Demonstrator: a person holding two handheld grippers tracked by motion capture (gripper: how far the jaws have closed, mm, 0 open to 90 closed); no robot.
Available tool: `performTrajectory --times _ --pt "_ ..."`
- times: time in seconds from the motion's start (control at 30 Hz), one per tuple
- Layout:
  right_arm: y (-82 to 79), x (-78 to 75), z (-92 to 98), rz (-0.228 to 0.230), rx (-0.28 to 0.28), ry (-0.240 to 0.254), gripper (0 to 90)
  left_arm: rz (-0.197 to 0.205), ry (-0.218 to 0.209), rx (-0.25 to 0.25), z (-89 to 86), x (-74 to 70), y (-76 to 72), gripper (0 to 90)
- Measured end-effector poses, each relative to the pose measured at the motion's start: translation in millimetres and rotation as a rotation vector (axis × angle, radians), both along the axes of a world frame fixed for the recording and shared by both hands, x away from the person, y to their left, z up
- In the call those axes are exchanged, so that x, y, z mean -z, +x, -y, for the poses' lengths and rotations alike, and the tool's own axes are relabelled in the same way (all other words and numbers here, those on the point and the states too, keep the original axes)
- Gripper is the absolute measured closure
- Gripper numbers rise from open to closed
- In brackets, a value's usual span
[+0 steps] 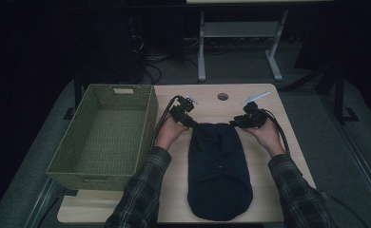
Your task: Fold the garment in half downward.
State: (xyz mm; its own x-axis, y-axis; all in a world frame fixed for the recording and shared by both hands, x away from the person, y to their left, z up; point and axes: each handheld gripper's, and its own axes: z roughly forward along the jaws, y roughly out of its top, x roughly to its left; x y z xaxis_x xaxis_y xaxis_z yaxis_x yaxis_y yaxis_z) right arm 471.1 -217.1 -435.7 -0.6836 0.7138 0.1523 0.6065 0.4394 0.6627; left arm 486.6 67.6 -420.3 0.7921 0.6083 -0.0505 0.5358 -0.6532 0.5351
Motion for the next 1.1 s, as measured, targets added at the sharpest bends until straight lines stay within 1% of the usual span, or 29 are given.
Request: performTrajectory --times 0.07,0.1,0.17,0.2,0.23,0.3,0.33,0.4,0.43,0.5,0.53,0.6,0.63,0.67,0.7,0.73,0.77,0.8,0.87,0.9,0.93,0.97,1.0,1.03,1.1 --pt "2.4 6.9 0.2 -0.009 -0.004 -0.016 60.9 -0.011 0.004 -0.008 1.2 5.5 1.9 53.6" --pt "2.8 9.4 -0.1 -0.016 0.0 -0.013 60.9 -0.018 0.01 -0.007 3.2 10.0 2.5 53.6" --pt "3.9 13.2 -0.3 -0.031 0.0 -0.004 61.0 -0.017 0.013 -0.007 4.0 12.0 2.6 53.4" --pt "3.9 13.2 -0.3 -0.031 0.0 -0.004 61.0 -0.02 0.025 -0.002 4.1 13.5 3.2 53.4" --pt "5.1 16.5 -1.1 -0.033 0.003 -0.023 61.1 -0.026 0.022 -0.007 4.4 15.5 3.4 53.4" --pt "5.5 18.2 -0.9 -0.036 -0.003 -0.025 61.1 -0.031 0.02 -0.01 3.8 19.1 3.8 53.4" --pt "5.8 21.6 -2.3 -0.048 -0.005 -0.033 61.3 -0.032 0.023 -0.008 3.8 21.3 3.7 53.6" --pt "5.2 23.4 -2.7 -0.049 -0.016 -0.034 61.7 -0.036 0.024 -0.004 3.3 24.2 3.6 53.9" --pt "5.1 23.5 -3.0 -0.054 -0.015 -0.035 62.1 -0.042 0.016 -0.008 3.0 25.3 3.6 54.0" --pt "5.0 24.3 -3.8 -0.055 -0.017 -0.039 62.6 -0.041 0.019 0.002 2.0 25.9 4.5 54.1" --pt "5.2 25.0 -4.3 -0.06 -0.02 -0.039 63.2 -0.041 0.014 0.001 2.3 26.5 4.5 54.3" --pt "5.9 26.0 -5.1 -0.084 -0.026 -0.028 67.8 -0.041 0.013 0.016 2.7 27.1 4.9 56.3" --pt "6.2 26.5 -5.9 -0.086 -0.035 -0.028 69.4 -0.045 0.012 0.022 2.7 27.3 5.3 58.3" --pt "5.8 26.4 -7.1 -0.086 -0.04 -0.033 71.2 -0.067 -0.003 0.025 2.6 28.0 5.4 61.5" --pt "5.8 26.4 -7.1 -0.086 -0.04 -0.033 71.2 -0.067 -0.003 0.025 2.6 28.0 5.4 64.6" --pt "5.6 26.4 -8.1 -0.087 -0.044 -0.036 73.4 -0.089 -0.018 0.021 2.3 28.3 5.8 67.4" --pt "5.5 26.8 -8.0 -0.091 -0.044 -0.028 74.9 -0.097 -0.023 0.021 2.2 28.3 5.9 70.4" --pt "5.5 26.8 -8.0 -0.091 -0.044 -0.028 74.9 -0.097 -0.023 0.021 2.2 28.3 5.9 72.6" --pt "5.1 27.0 -7.4 -0.095 -0.05 -0.016 79.5 -0.109 -0.031 0.014 2.9 28.3 5.5 77.7" --pt "5.1 27.0 -7.4 -0.095 -0.05 -0.016 79.5 -0.108 -0.031 0.012 3.7 28.1 5.0 77.7" --pt "3.9 26.0 -9.1 -0.082 -0.057 -0.031 82.2 -0.105 -0.022 0.019 3.8 27.7 4.8 80.4" --pt "3.2 25.1 -10.6 -0.08 -0.057 -0.039 82.8 -0.101 -0.012 0.019 4.4 26.8 4.2 81.1" --pt "3.2 25.1 -10.6 -0.08 -0.057 -0.039 82.8 -0.101 -0.012 0.019 4.4 26.8 4.2 81.5" --pt "2.2 23.1 -12.6 -0.065 -0.068 -0.066 83.6 -0.098 -0.009 0.019 4.4 26.3 3.9 81.9" --pt "0.9 21.1 -14.5 -0.041 -0.078 -0.097 83.8 -0.094 -0.01 0.016 4.5 25.2 2.8 82.2"
